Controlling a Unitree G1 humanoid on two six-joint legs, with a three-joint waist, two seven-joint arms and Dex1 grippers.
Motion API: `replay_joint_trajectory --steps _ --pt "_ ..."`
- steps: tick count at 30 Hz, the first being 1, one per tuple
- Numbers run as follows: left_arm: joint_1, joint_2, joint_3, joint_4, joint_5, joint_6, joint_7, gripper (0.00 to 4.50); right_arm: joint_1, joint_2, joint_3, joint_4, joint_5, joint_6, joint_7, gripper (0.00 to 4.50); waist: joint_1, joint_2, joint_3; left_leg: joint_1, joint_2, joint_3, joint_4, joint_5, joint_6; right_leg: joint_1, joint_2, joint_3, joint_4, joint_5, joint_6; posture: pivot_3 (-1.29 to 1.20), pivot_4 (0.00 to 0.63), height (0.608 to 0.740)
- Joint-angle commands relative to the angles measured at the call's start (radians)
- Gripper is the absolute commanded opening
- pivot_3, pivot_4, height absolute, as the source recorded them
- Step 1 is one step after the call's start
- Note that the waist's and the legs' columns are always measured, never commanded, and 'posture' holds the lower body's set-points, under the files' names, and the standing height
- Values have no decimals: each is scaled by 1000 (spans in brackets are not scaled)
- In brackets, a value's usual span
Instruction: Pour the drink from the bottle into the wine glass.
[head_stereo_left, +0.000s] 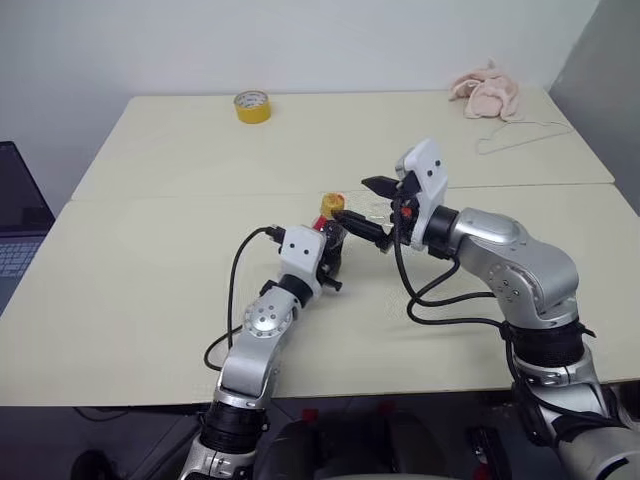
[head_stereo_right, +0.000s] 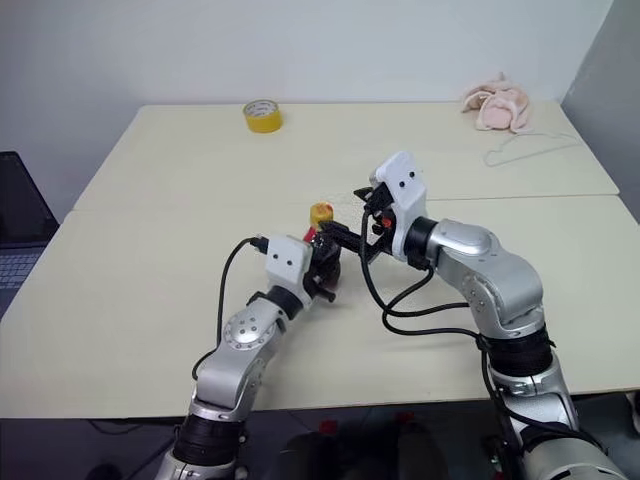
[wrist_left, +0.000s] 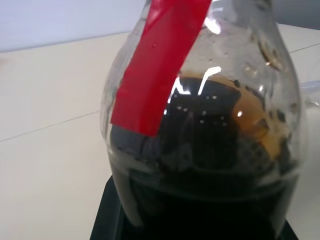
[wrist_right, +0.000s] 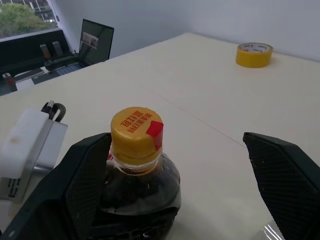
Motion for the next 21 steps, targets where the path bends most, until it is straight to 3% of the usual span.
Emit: replay_joint_trajectory --steps 1,5,15,21 --pt "-6 -6 4 -52 0 -31 8 1043 -35 32 -5 -13 -7 8 -41 4500 0 0 0 0 0 0 0 0 0 0 0 0 0 0 0 0 150 740" --pt "-2 -7 4 -56 3 -31 12 1043 -40 44 -11 0 -7 11 -49 4500 2 0 0 0 0 0 1 0 0 0 0 0 0 0 0 0 150 740" --pt "0 -4 6 -60 -1 -30 16 1043 -23 14 7 -100 98 22 88 4500 2 0 0 0 0 0 1 0 0 0 0 0 0 0 0 0 150 740" --pt "-1 -4 6 -58 -2 -29 15 1043 -51 42 11 -69 75 30 32 4500 2 0 0 0 0 0 1 0 0 0 0 0 0 0 0 0 150 740"
